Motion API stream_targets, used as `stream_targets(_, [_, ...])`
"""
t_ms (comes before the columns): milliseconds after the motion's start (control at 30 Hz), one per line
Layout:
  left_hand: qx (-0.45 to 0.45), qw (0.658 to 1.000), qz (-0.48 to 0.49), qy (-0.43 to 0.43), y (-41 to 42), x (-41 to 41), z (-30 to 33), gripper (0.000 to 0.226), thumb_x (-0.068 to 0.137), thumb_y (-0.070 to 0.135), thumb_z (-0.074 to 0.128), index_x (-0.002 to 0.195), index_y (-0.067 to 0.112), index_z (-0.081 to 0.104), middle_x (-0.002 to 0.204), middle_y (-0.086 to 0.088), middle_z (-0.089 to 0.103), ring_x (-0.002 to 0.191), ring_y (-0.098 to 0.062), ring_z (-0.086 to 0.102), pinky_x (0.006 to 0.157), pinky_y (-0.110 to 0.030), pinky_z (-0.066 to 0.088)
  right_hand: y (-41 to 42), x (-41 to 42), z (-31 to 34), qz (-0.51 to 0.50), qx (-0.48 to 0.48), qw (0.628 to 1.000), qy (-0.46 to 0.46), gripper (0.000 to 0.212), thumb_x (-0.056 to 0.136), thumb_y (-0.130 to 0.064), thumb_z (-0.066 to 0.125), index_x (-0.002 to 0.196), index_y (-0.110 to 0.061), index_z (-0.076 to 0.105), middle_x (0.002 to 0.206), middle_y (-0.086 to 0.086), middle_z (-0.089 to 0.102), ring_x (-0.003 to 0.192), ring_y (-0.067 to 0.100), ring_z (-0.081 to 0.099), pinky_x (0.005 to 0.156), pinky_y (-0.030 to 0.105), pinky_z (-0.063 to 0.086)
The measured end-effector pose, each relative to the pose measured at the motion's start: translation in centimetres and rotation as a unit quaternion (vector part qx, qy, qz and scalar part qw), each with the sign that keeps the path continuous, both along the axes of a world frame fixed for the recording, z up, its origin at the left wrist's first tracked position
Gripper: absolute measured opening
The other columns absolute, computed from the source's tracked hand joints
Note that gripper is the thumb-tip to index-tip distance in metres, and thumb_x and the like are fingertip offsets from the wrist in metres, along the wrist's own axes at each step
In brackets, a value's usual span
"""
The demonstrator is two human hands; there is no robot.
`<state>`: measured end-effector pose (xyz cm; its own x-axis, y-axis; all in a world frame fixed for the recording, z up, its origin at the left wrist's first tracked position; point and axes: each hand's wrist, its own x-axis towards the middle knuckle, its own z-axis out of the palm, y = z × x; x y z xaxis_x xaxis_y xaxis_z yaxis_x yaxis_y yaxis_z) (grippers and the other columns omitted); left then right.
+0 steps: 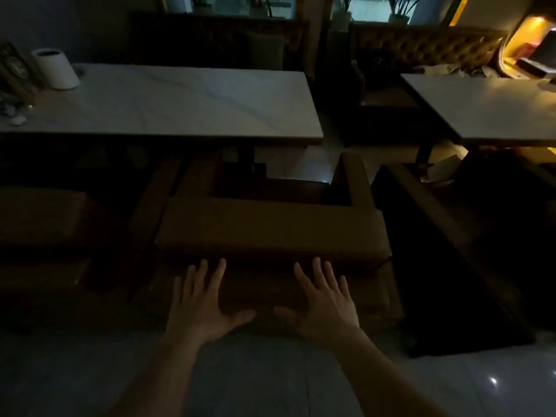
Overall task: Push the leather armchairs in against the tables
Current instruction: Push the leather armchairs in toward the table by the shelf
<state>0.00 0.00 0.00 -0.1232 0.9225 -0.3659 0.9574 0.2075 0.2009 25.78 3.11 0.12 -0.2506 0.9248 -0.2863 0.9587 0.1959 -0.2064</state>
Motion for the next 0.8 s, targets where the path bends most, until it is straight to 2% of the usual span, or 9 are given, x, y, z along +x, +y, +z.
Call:
stream_targets(167, [0.072, 0.997, -0.001, 0.010, 0.2, -0.7, -4.8, 0.121, 0.056, 0.103, 0.026, 0.143, 0.042, -0.032, 0.164, -0.004, -0.018, 0.148, -0.026, -0.020, 0.120, -0.051, -0.008, 0.4, -0.2, -4.7, 0.000, -0.015, 1.000, -0.010, 0.108, 0.066, -0.100, 0.022, 0.148, -0.048, -0.024, 0.163, 0.002, -0.027, 0.147, 0.026, -0.030, 0.121, 0.053, -0.007])
stream_targets(333, [0.093, 0.995, -0.021, 0.028, 1.8, -2.2, -9.2, 0.115, 0.060, 0.100, 0.022, 0.145, 0.042, -0.030, 0.164, -0.004, -0.014, 0.148, -0.026, -0.020, 0.120, -0.050, -0.008, 2.1, -0.4, -8.1, 0.013, -0.018, 0.999, -0.032, 0.103, 0.080, -0.085, 0.041, 0.149, -0.046, -0.024, 0.163, 0.006, -0.028, 0.147, 0.030, -0.029, 0.123, 0.055, -0.004])
stream_targets(500, [0.121, 0.991, -0.038, 0.045, 2.7, -2.9, -11.8, 0.106, 0.069, 0.093, 0.018, 0.154, 0.036, -0.010, 0.166, -0.006, -0.004, 0.150, -0.029, -0.012, 0.121, -0.051, -0.003, 2.6, -1.5, -10.7, 0.001, 0.024, 0.999, -0.028, 0.090, 0.093, -0.068, 0.041, 0.149, -0.046, -0.026, 0.162, 0.007, -0.029, 0.148, 0.033, -0.028, 0.122, 0.059, -0.004])
stream_targets(633, [0.161, 0.986, -0.016, 0.027, 2.5, -2.4, -12.6, 0.092, 0.080, 0.084, 0.022, 0.156, 0.032, 0.015, 0.163, -0.010, 0.016, 0.150, -0.032, 0.003, 0.120, -0.054, 0.007, 2.2, -1.0, -12.0, -0.005, 0.062, 0.998, -0.022, 0.079, 0.102, -0.049, 0.040, 0.151, -0.046, -0.021, 0.165, 0.006, -0.022, 0.149, 0.030, -0.026, 0.123, 0.059, 0.004])
stream_targets(733, [0.182, 0.983, 0.012, 0.036, 2.8, -1.4, -12.9, 0.081, 0.085, 0.074, 0.033, 0.152, 0.028, 0.032, 0.156, -0.014, 0.030, 0.147, -0.037, 0.016, 0.117, -0.059, 0.017, 2.1, -0.2, -12.6, 0.009, 0.081, 0.997, -0.015, 0.078, 0.103, -0.046, 0.041, 0.151, -0.046, -0.020, 0.166, 0.005, -0.019, 0.150, 0.029, -0.023, 0.124, 0.057, 0.006])
stream_targets(800, [0.180, 0.983, 0.017, 0.043, 2.9, -1.1, -13.1, 0.080, 0.085, 0.072, 0.035, 0.150, 0.027, 0.034, 0.154, -0.016, 0.032, 0.146, -0.038, 0.018, 0.117, -0.059, 0.018, 2.2, 0.0, -12.8, 0.010, 0.087, 0.996, -0.010, 0.077, 0.102, -0.047, 0.042, 0.152, -0.046, -0.017, 0.166, 0.005, -0.018, 0.151, 0.028, -0.022, 0.124, 0.056, 0.007])
